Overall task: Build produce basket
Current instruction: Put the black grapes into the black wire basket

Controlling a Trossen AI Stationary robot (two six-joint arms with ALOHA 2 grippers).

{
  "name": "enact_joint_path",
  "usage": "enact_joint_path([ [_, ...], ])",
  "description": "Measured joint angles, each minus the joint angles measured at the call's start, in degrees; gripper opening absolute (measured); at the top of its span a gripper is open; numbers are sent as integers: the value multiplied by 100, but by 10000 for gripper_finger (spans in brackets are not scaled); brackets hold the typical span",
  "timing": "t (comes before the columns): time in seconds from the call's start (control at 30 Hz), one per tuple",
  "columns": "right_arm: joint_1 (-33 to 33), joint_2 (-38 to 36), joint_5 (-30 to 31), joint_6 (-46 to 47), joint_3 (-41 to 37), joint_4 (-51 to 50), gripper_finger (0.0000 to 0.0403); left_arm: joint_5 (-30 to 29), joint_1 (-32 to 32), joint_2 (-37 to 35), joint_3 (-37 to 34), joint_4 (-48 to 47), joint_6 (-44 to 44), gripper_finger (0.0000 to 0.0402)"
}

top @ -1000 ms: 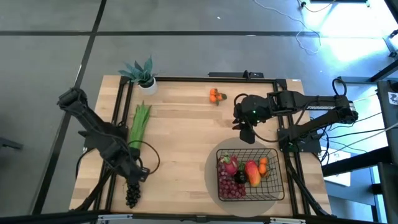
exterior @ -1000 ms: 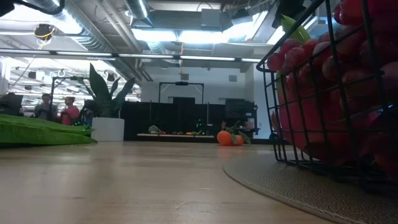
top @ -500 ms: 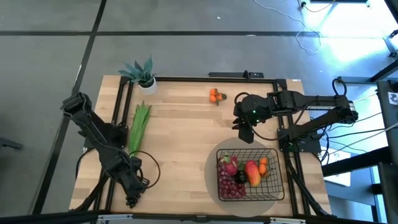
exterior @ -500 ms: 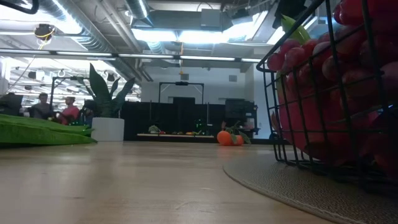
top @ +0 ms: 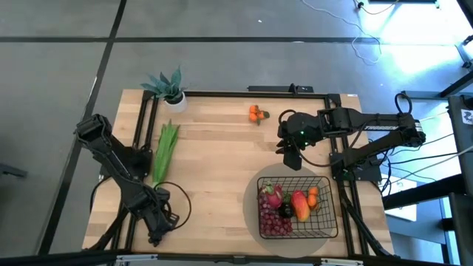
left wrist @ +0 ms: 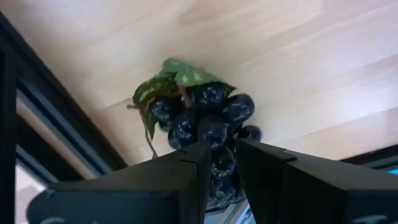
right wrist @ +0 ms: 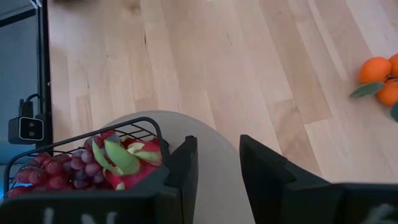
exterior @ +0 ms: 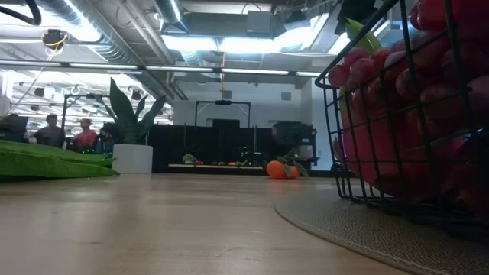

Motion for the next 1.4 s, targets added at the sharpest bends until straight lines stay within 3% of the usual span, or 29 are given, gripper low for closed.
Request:
enact_joint_path([
  [0.57,0,0,0,13,0,0,105,-35,-2,-5,0,-11,455,71],
  [0.9,0,0,2,15,0,0,105,-211,-22,-364,2,-147,583,71],
  [1.4,0,0,0,36,-2,0,105,-270,-162,-84,2,-240,605,71],
])
